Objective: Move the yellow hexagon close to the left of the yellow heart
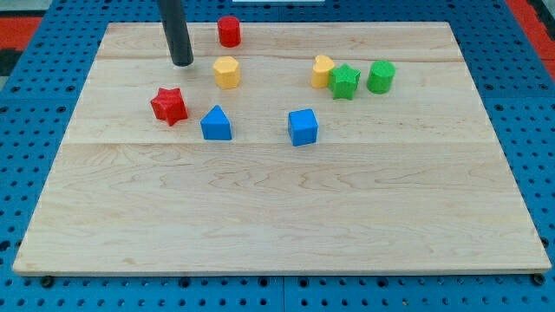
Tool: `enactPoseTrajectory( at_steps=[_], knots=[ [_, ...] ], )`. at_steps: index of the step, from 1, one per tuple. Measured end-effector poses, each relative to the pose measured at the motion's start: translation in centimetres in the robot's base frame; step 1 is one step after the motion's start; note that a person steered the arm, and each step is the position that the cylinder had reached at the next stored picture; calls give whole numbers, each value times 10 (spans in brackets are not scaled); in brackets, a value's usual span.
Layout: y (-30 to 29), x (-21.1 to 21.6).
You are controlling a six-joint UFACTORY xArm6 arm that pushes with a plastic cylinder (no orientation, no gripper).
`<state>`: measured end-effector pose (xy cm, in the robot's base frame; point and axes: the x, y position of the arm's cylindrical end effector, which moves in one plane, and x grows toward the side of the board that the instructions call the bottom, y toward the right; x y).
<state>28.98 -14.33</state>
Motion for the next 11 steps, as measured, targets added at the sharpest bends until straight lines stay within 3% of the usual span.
enactPoseTrajectory(
  at_steps=[2, 3, 6, 8, 11],
  knots=[
    [64, 11],
    [19, 28],
    [100, 35],
    [94, 56],
    [198, 12]
  ],
)
